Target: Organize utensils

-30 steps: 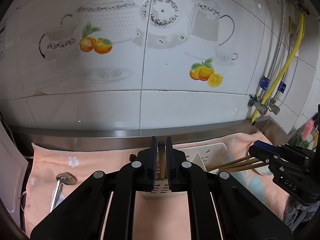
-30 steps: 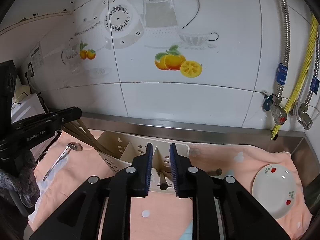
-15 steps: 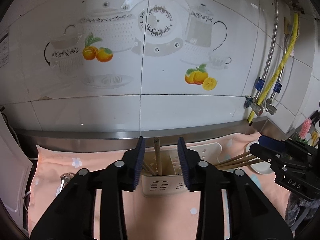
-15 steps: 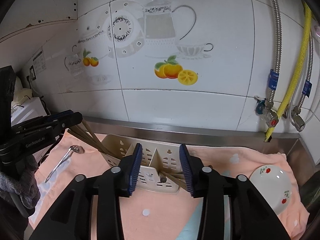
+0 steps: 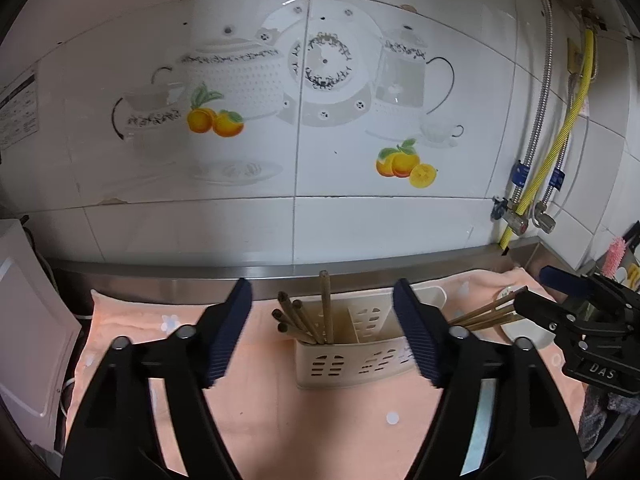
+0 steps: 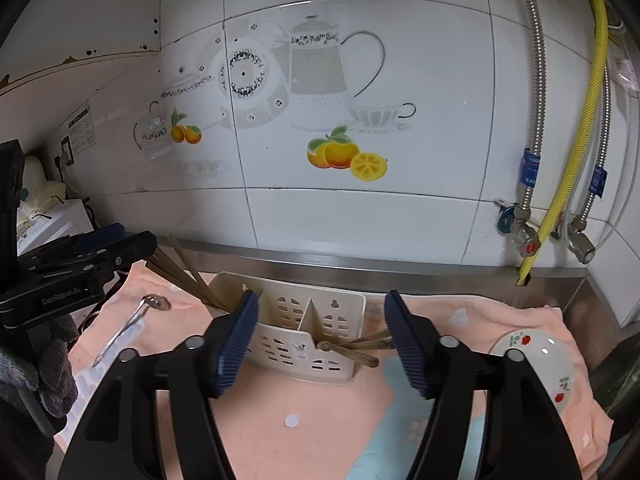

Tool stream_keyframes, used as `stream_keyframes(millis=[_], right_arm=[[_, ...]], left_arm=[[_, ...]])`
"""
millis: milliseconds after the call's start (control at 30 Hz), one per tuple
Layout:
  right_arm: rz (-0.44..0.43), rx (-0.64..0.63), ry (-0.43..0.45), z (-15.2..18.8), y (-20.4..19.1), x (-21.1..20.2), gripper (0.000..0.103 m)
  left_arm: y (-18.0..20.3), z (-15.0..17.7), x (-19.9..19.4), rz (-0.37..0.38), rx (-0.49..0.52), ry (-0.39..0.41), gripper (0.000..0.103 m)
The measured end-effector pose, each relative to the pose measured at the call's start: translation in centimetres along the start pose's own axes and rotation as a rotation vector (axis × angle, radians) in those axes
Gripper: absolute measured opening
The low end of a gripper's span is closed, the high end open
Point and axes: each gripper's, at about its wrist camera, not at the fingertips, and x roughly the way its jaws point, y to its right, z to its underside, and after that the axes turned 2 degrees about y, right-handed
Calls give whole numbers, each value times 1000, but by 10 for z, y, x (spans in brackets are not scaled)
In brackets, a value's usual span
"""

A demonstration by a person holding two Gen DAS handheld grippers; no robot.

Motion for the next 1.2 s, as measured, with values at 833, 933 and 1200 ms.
stream_keyframes(millis=[833,933,1200], right_arm=[[9,-3,15,14,-6,-35,88],[8,-9,9,17,-8,-38,88],[1,-16,0,28,-13,-46,90]], left_arm=[[-5,12,-40,-39,19,40,98],[-5,15,-44,-37,19,40,98],[-9,25,-51,-47,19,31,98]])
